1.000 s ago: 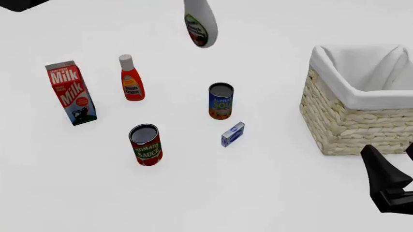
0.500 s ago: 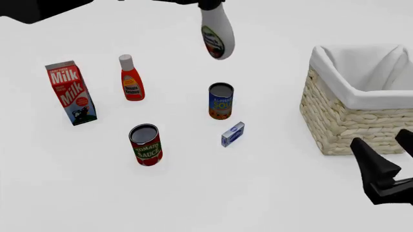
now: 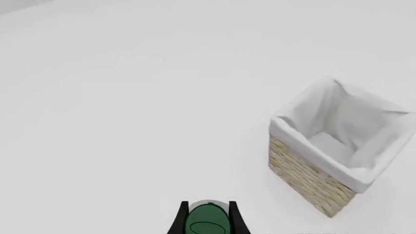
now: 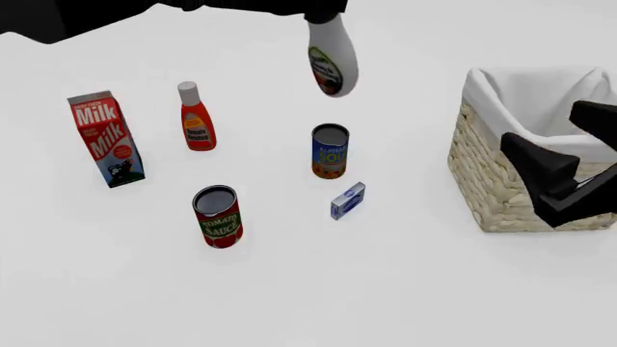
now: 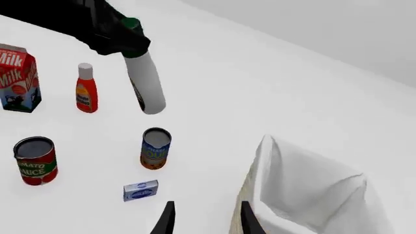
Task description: Pick the salad dressing and place it in the basket.
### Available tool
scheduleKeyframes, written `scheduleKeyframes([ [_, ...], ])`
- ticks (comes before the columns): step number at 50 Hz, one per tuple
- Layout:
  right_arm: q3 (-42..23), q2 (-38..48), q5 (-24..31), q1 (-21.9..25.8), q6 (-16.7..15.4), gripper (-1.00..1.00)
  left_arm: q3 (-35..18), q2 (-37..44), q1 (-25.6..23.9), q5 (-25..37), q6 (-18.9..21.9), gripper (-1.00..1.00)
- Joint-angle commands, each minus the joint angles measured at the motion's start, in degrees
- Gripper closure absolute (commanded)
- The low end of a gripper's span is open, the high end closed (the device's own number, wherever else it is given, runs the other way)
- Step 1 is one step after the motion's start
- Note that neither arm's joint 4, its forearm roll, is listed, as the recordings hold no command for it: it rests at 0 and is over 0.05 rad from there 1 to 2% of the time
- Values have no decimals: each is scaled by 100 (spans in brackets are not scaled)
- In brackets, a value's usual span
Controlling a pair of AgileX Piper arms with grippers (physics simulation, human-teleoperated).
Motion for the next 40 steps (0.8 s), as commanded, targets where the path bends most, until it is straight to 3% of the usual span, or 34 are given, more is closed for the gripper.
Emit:
scheduleKeyframes([
  [1, -789, 747, -17, 526, -342, -100, 14, -93, -81, 2, 51, 100],
  [19, -1486, 1719, -382, 1180, -756, -100, 150, -169, -200, -42, 23, 100],
  [40, -1983, 2485, -552, 1514, -906, -100, 185, -258, -338, 2, 39, 100],
])
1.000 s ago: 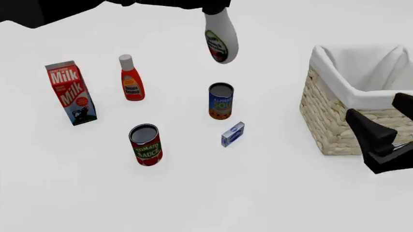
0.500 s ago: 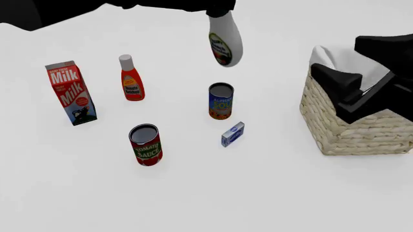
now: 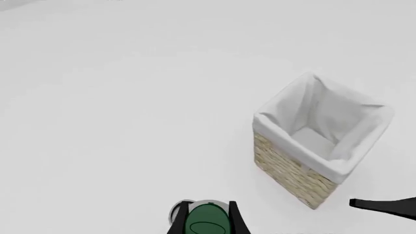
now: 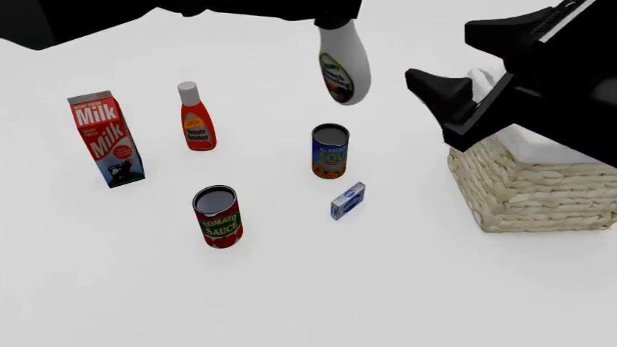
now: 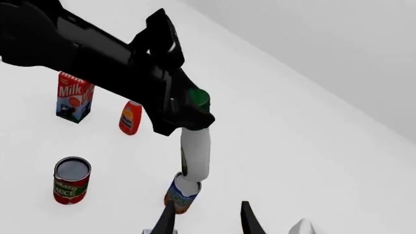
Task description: Pick the salad dressing and place it in the basket.
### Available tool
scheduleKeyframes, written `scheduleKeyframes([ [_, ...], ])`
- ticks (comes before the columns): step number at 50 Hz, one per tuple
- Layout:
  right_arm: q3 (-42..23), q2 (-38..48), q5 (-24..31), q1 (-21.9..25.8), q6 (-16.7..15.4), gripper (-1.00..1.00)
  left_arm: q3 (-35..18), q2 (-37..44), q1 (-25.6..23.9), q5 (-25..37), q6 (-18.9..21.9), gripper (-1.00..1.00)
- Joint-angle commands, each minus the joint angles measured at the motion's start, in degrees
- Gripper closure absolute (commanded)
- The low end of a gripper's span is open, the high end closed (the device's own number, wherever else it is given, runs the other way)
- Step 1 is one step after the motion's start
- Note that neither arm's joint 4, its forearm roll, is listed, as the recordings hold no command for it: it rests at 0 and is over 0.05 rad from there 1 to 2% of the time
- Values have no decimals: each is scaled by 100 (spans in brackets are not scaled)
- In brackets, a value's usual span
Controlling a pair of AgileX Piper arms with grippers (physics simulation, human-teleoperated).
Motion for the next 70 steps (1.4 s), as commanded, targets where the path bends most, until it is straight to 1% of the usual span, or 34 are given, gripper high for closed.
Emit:
scheduleKeyframes([
  [1, -322, 421, -60, 150, -102, -100, 2, -83, -71, -13, 82, 100],
  [6, -440, 551, -62, 222, -60, -100, 41, -92, -116, -29, 85, 100],
  [14, -547, 747, -166, 238, -117, -100, 97, -116, -156, -49, 89, 100],
  [23, -667, 918, -214, 272, -81, -100, 148, -132, -187, -77, 58, 100],
  [43, -810, 1327, -371, 328, -92, -100, 62, -211, -322, 38, 51, 100],
  [45, -805, 1376, -428, 318, -164, -100, 79, -228, -335, 38, 58, 100],
  [70, -1045, 1765, -556, 281, -235, -100, 185, -407, -495, 82, 52, 100],
])
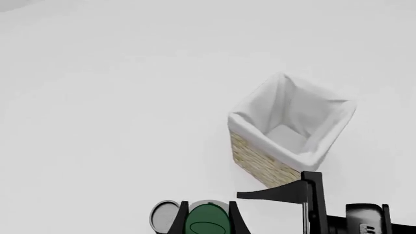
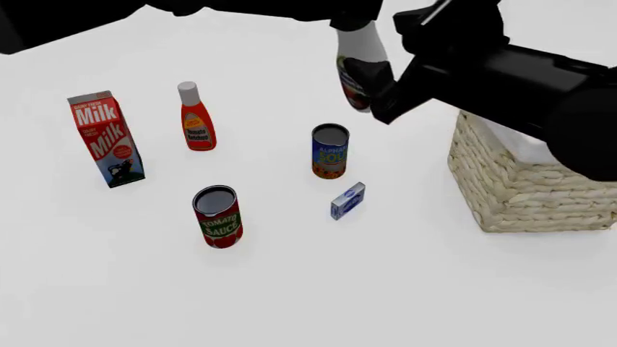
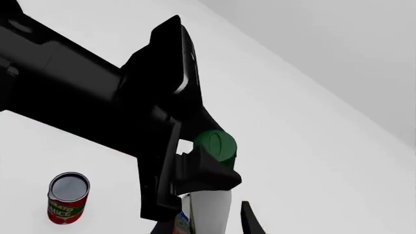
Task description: Pick the salad dressing and place it in the basket.
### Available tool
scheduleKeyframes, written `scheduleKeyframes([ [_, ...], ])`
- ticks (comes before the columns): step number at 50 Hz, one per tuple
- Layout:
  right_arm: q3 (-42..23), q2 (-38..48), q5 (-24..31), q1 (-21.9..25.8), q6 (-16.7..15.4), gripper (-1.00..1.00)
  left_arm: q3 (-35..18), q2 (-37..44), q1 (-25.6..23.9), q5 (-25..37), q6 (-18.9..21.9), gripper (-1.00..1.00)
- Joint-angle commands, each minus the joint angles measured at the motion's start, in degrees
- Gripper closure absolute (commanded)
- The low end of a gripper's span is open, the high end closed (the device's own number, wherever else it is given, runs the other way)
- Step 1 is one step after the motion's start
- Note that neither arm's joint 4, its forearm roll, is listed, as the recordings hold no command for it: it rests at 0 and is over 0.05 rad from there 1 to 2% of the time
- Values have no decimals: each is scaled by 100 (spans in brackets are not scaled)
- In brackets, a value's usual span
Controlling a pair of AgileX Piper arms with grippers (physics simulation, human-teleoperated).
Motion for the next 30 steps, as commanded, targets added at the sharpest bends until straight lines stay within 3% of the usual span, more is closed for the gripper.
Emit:
scheduleKeyframes([
  [1, -118, 147, -33, -32, -33, -100, 21, -114, -73, -1, 86, 100],
  [30, -363, 375, -47, -83, -37, -100, 193, -265, -199, -32, 55, 100],
])
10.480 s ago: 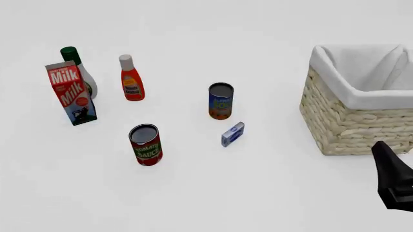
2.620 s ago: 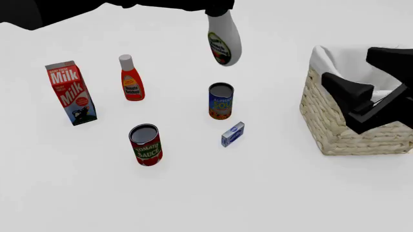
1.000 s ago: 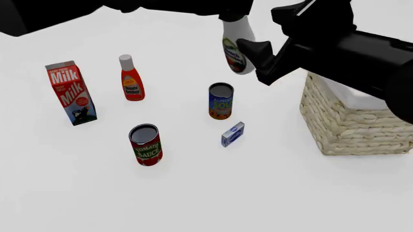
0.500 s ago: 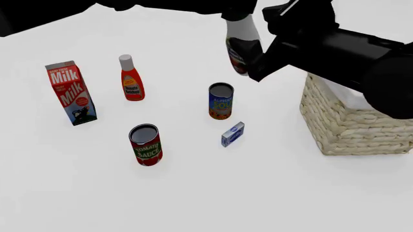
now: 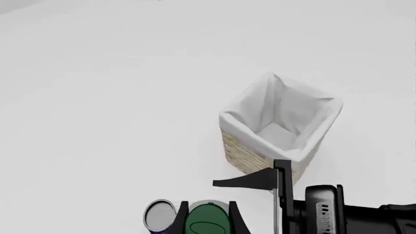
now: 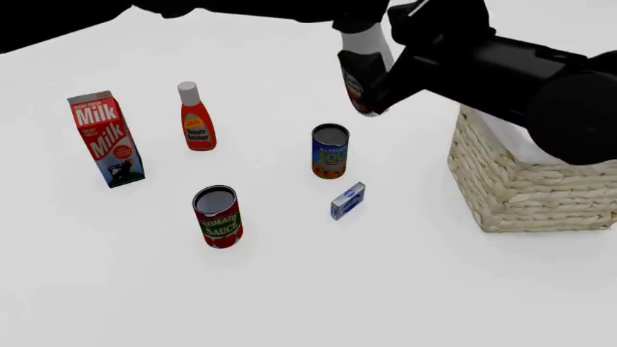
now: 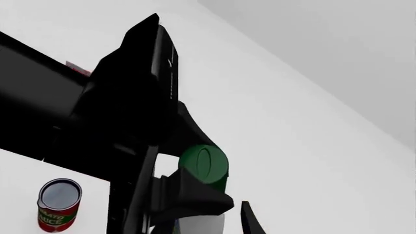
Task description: Pick the salad dressing and place it in the basket.
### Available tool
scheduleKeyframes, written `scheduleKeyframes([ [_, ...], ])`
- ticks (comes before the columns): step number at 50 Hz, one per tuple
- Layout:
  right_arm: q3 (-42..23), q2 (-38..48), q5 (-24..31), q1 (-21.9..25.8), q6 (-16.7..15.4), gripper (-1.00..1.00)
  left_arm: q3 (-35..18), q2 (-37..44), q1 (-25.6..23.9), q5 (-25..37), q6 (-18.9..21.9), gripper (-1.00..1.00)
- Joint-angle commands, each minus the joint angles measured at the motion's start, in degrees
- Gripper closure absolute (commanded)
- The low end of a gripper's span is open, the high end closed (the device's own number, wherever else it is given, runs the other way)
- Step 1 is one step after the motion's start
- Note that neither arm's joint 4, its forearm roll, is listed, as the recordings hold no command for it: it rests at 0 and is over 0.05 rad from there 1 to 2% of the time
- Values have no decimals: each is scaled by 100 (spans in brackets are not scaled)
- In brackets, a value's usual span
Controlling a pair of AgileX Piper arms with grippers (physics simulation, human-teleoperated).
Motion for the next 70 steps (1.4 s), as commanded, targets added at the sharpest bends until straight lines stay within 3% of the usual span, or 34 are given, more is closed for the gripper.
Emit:
scheduleKeyframes([
  [1, -87, 65, 1, -20, -13, -100, 45, -76, -53, -43, 71, 100],
  [9, -154, 141, 5, -18, -77, -100, 47, -110, -73, -13, 73, 100],
  [13, -8, 32, -188, 107, -287, -100, 63, -112, -63, -25, 79, 100],
  [14, 56, 7, -276, 90, -413, 100, 72, -109, -51, -37, 72, 100],
  [34, 166, -156, -373, 214, -587, 100, 74, -89, -149, 8, 54, 100],
  [35, 168, -153, -376, 211, -590, 100, 32, -75, -222, 72, -11, -100],
  [39, 185, -137, -396, 206, -600, 100, -40, -249, -216, 125, -194, -100],
  [44, 214, -93, -456, 184, -588, 100, -195, -635, -399, 248, -70, -100],
  [53, 283, -53, -546, 183, -547, 100, -1008, -1360, -525, 687, -22, -100],
  [58, 289, -69, -562, 195, -523, 100, -1833, -2038, -127, 939, 90, -100],
  [62, 292, -87, -573, 173, -491, 100, -2054, -2512, 222, 996, 12, -100],
  [64, 304, -114, -580, 168, -475, 100, -1737, -3071, 716, 688, 178, -100],
  [65, 306, -127, -582, 159, -463, 100, -1621, -3266, 719, 677, 61, -100],
  [66, 309, -143, -583, 156, -459, 100, -1184, -3643, 1035, 456, -30, -100],
  [67, 309, -143, -583, 156, -459, 100, -1165, -3653, 1035, 445, -30, -100],
  [68, 315, -151, -589, 152, -455, 100, -712, -3984, 1139, 173, 243, -100],
  [70, 319, -165, -587, 150, -448, 100, -238, -4358, 1534, -12, 104, -100],
])
